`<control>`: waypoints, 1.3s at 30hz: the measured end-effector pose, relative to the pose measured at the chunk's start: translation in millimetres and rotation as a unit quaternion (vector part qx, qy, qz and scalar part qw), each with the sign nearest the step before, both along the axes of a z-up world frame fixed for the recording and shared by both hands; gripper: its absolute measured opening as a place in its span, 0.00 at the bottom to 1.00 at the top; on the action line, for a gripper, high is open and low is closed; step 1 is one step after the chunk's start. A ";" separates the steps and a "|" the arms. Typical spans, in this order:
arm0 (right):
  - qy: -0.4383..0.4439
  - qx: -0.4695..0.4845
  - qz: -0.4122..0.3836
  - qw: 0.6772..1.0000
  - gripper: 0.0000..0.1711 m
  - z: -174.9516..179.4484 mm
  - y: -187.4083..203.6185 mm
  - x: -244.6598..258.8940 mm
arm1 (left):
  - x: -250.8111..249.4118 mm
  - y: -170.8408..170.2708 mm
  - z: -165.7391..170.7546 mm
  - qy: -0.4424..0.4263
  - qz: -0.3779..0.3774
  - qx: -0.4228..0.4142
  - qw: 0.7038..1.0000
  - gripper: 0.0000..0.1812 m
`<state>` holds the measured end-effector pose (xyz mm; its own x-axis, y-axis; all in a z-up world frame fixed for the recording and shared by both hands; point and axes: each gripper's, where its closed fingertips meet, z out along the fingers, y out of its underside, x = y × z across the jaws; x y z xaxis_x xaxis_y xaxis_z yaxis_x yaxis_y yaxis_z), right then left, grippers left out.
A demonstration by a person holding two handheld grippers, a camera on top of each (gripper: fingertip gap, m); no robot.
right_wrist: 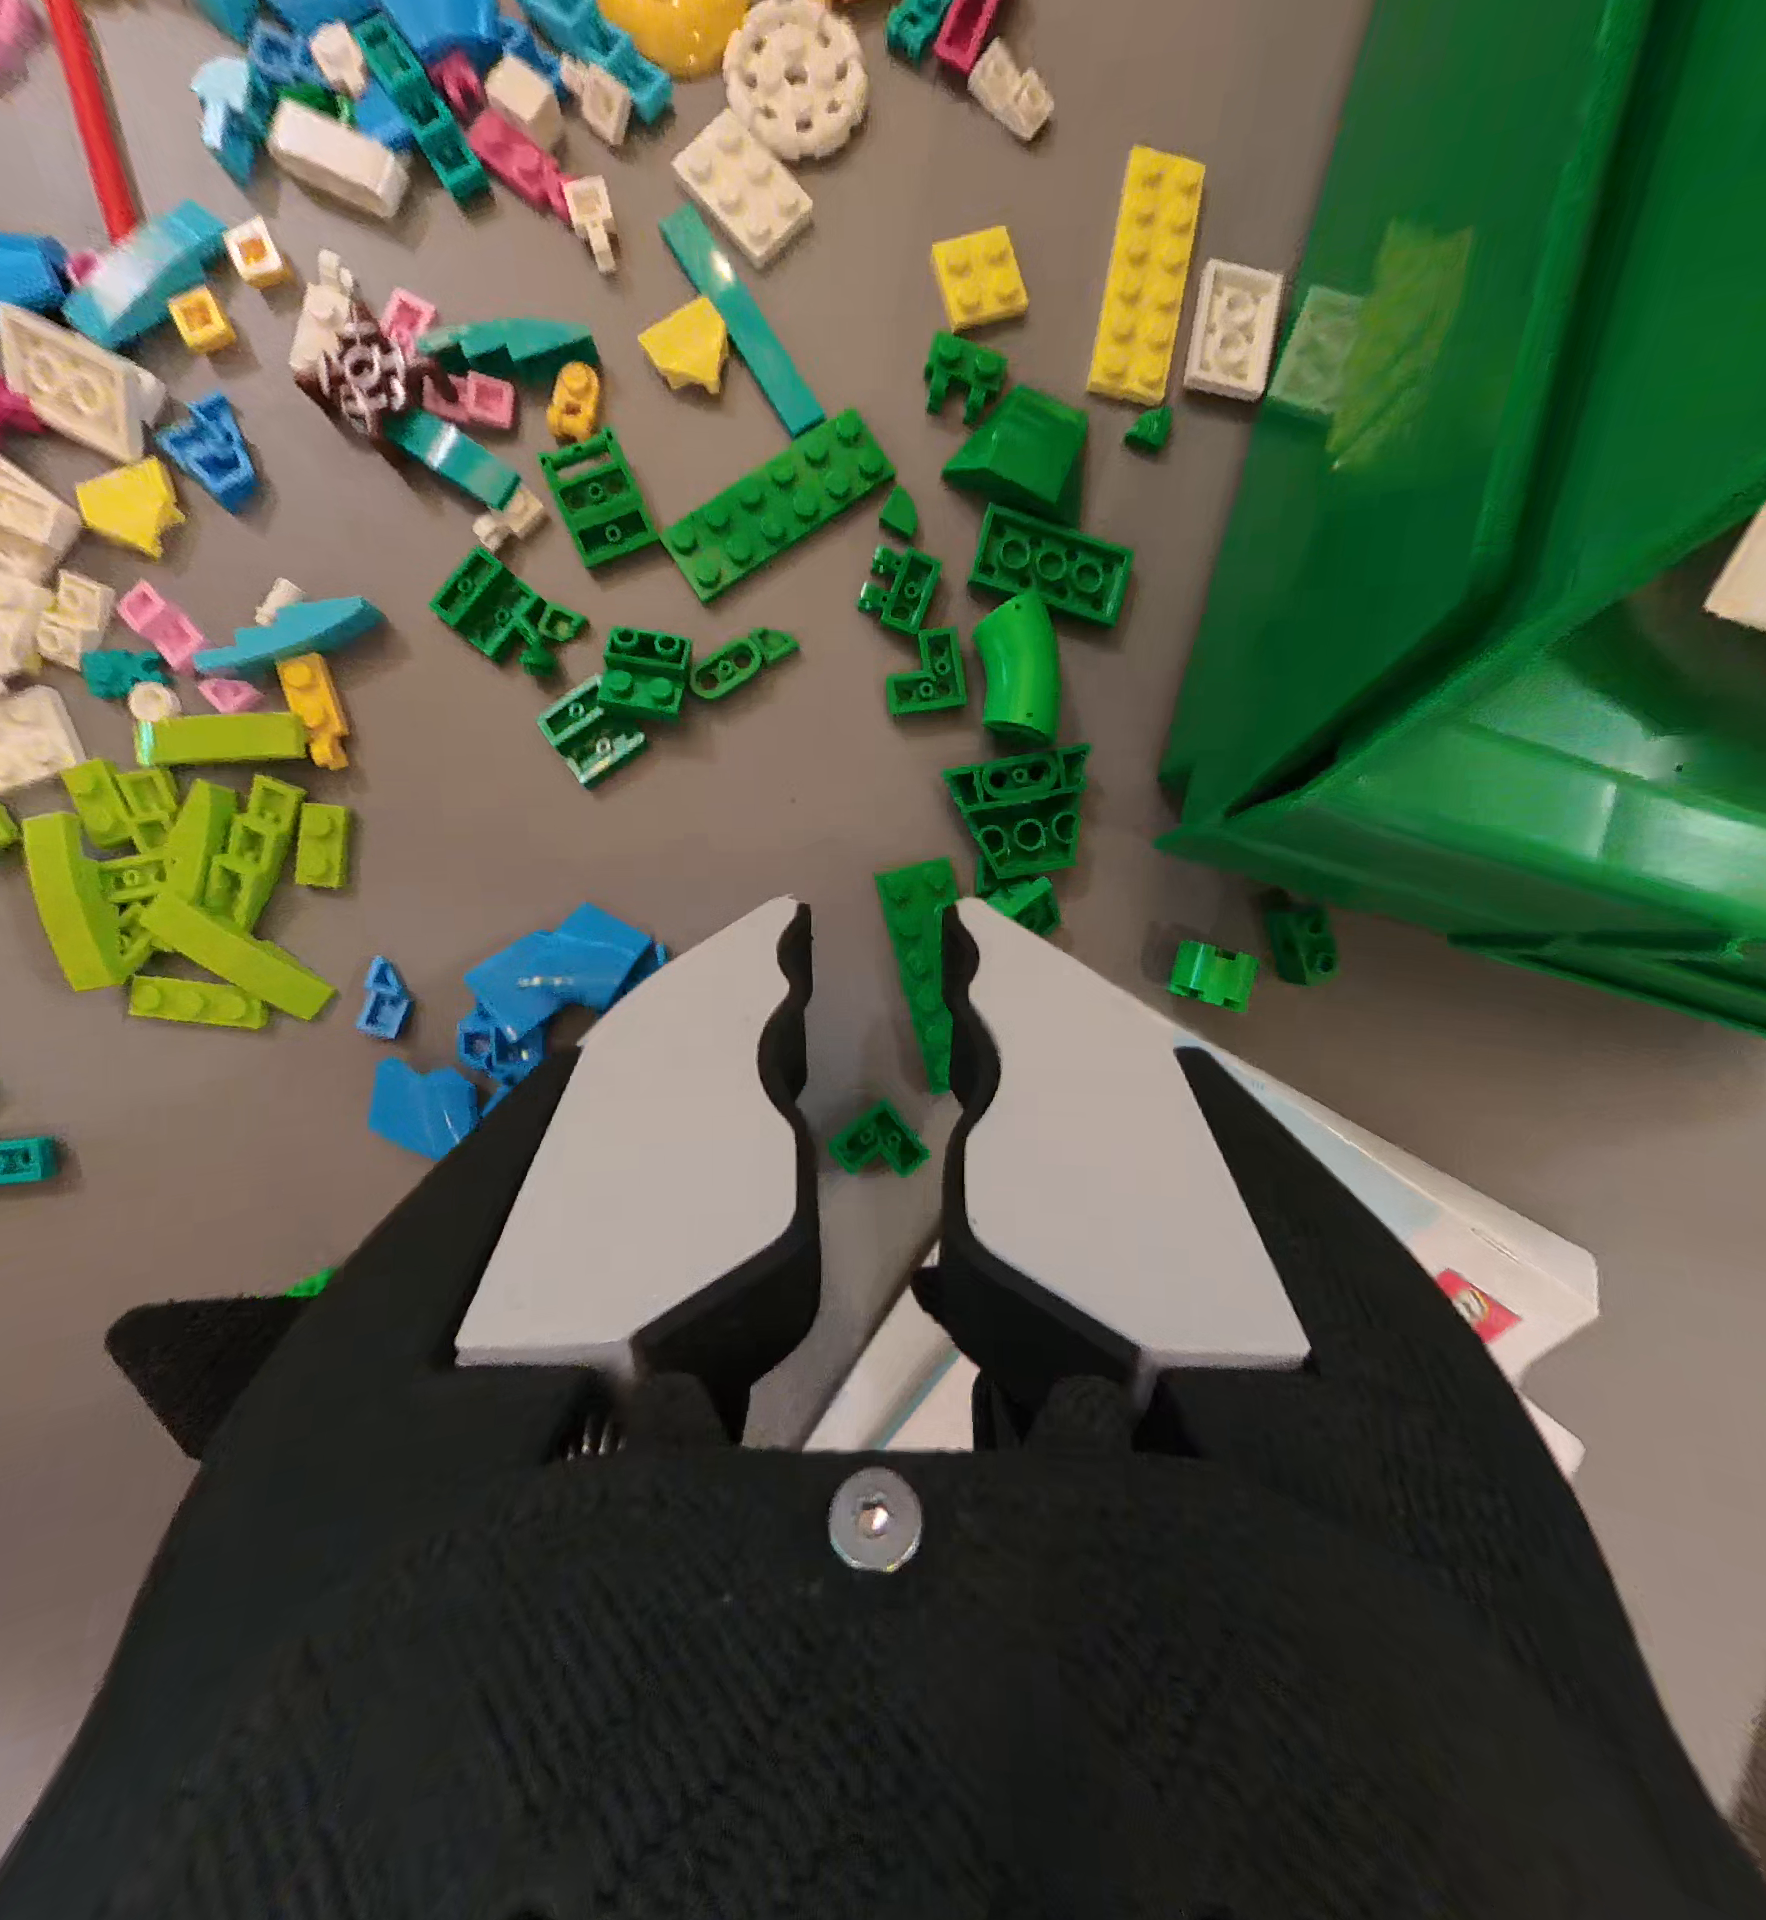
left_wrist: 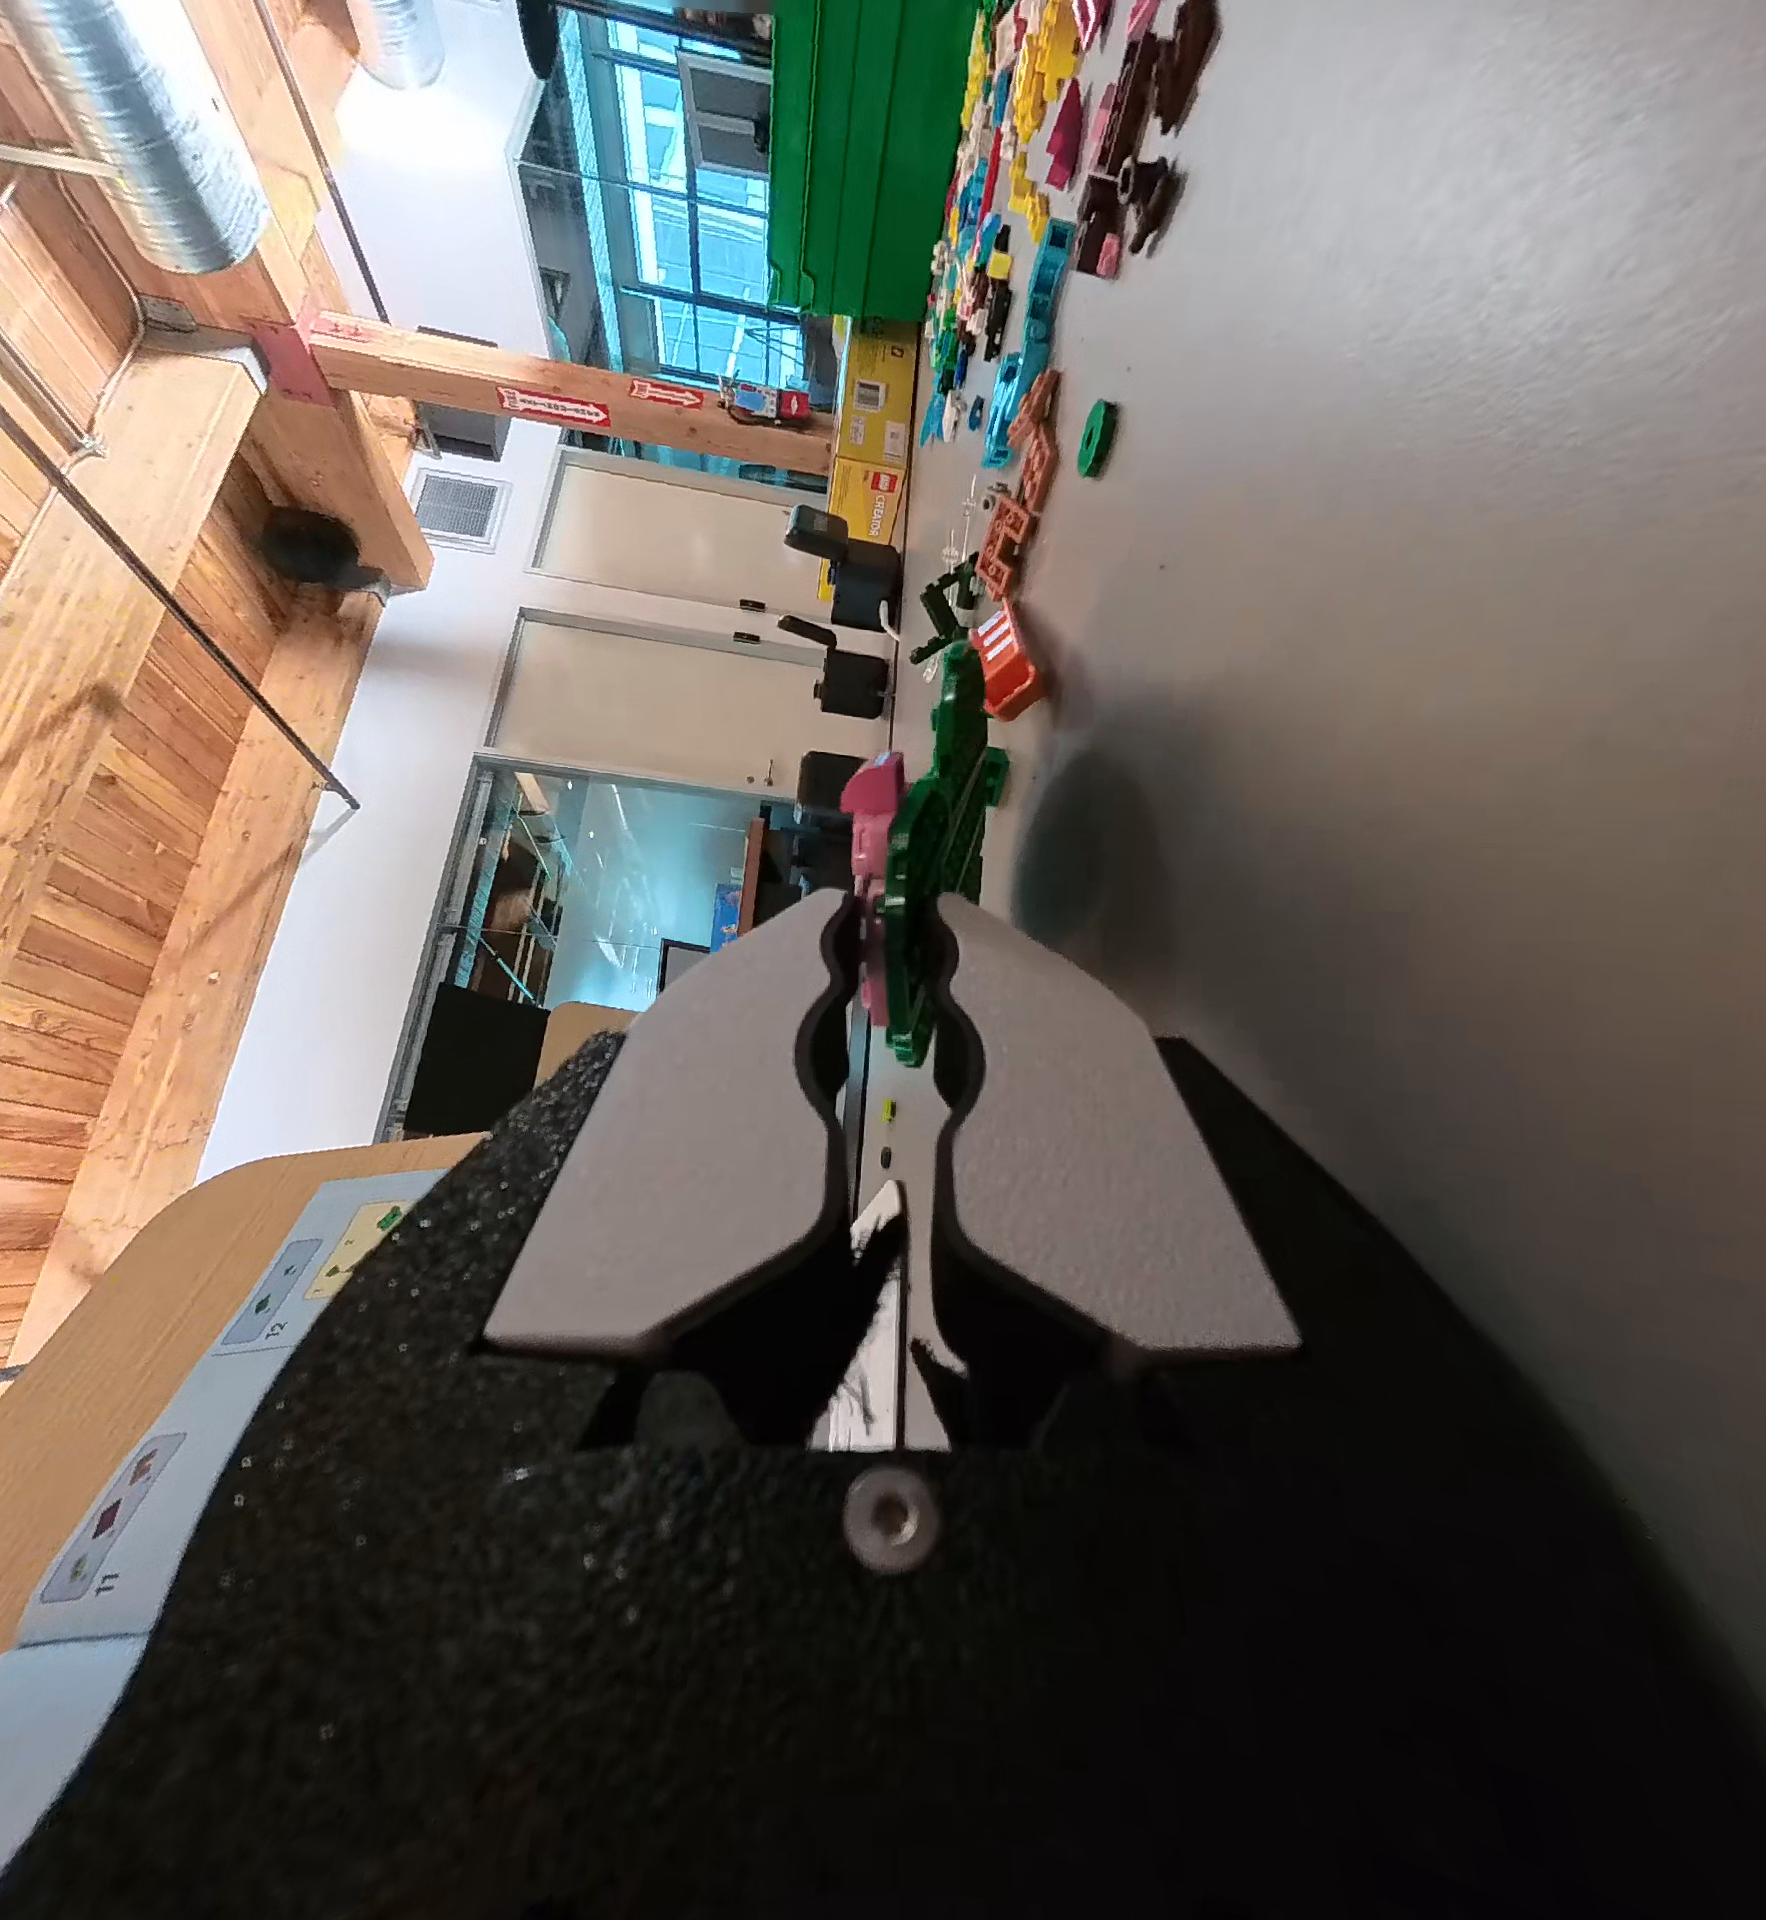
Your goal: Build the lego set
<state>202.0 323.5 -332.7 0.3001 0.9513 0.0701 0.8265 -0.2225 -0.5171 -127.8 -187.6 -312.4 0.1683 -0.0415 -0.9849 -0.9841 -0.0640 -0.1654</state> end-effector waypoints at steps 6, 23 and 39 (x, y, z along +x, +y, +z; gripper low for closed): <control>0.065 0.007 -0.079 0.995 0.12 15.8 20.5 -35.1 | -3.8 2.3 -1.9 0.003 0.011 -0.004 1.000 0.06; -0.044 -0.126 -0.136 0.982 0.18 -5.3 11.7 -64.9 | -6.4 2.5 -2.8 0.001 0.017 -0.007 1.000 0.06; -0.102 -0.042 -0.137 0.984 0.17 -5.3 51.5 -51.6 | -2.0 0.8 -3.8 0.004 0.005 -0.010 1.000 0.06</control>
